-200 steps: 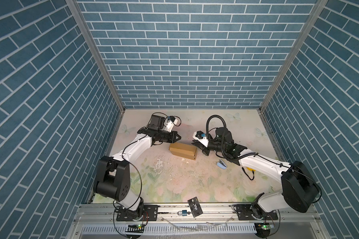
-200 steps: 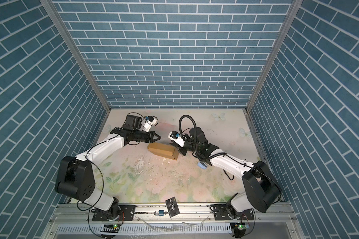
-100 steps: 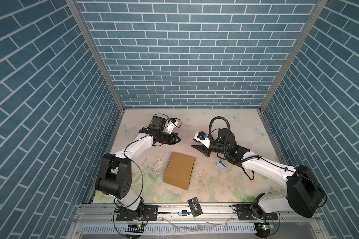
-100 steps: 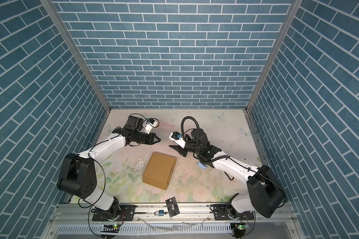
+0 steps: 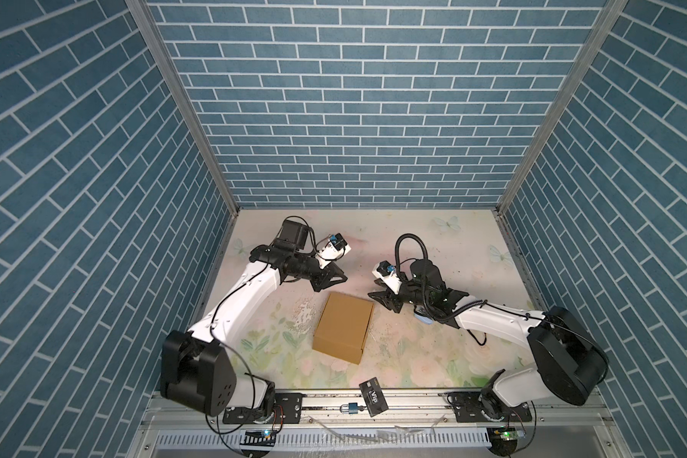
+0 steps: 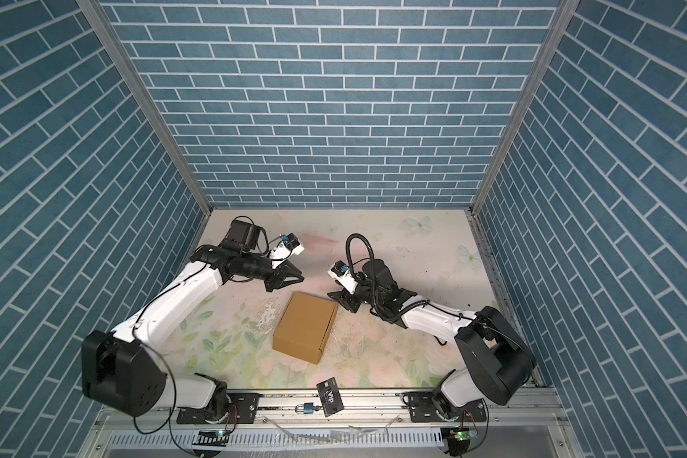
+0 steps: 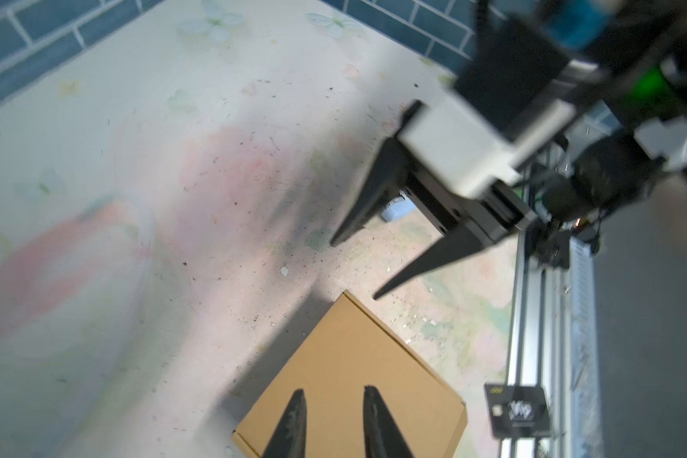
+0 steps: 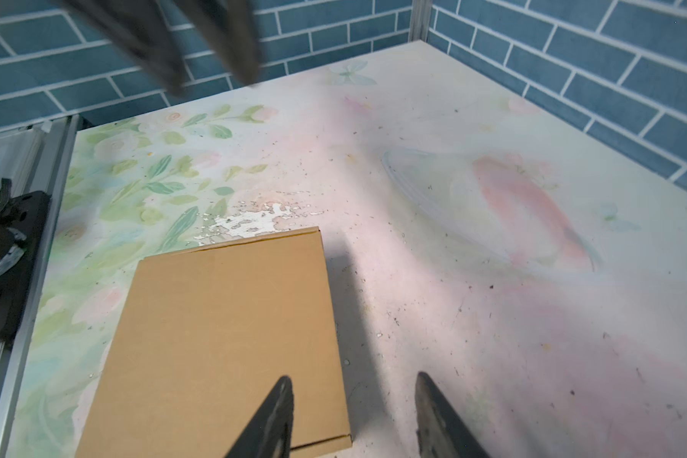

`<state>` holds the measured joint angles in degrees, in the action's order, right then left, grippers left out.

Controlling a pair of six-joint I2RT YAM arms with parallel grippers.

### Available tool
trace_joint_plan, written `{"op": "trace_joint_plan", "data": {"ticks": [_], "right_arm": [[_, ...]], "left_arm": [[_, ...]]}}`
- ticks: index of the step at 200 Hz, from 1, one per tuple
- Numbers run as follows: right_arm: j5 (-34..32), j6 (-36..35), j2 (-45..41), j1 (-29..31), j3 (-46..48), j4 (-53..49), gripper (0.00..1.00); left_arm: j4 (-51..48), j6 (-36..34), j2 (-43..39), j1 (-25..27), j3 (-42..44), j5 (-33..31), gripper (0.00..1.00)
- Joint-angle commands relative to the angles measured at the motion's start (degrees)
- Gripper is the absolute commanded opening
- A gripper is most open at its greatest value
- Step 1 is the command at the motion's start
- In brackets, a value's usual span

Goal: Fold the paper box

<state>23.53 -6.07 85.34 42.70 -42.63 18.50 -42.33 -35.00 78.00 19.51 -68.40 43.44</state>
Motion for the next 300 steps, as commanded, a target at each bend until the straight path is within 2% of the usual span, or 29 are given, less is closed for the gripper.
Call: {"op": "trace_joint_plan", "data": {"ticks": [1,37,77,102,127,154,217,263,300], "right_arm": [[-2.2,9.0,2.4,-0.6,-4.5,-1.8,0.49],[-3.4,21.3,6.3,-3.7,-7.6,-6.3,0.44],[-2.4,27.5,10.8,-3.8,-10.6,-10.1,0.4],[-0.6,28.4,12.3,-3.8,-11.9,-9.9,0.4],[1.8,29.0,15.6,-3.7,-14.5,-10.8,0.38],[2.9,29.4,18.0,-3.5,-16.3,-11.2,0.38],[4.5,29.6,22.4,-3.4,-18.8,-12.3,0.37],[6.2,30.2,23.6,-3.1,-18.4,-12.1,0.36],[7.5,31.5,23.1,-2.5,-16.8,-10.3,0.35]], "left_arm": [[-7.0,-19.7,-5.3,3.1,2.2,-5.3,0.33],[-8.7,-37.3,-11.7,11.0,7.8,-10.0,0.42],[-5.6,-45.8,-13.9,17.5,17.5,-17.2,0.58],[1.1,-46.2,-15.0,19.9,23.2,-21.4,0.69],[6.0,-45.2,-14.6,21.2,26.9,-23.6,0.72],[10.6,-41.9,-14.2,21.2,29.6,-25.5,0.74],[12.8,-40.4,-13.7,22.4,34.7,-24.0,0.76],[21.0,-37.6,-12.0,22.4,37.8,-27.0,0.8],[23.0,-34.3,-10.6,22.4,37.6,-29.1,0.79]]}}
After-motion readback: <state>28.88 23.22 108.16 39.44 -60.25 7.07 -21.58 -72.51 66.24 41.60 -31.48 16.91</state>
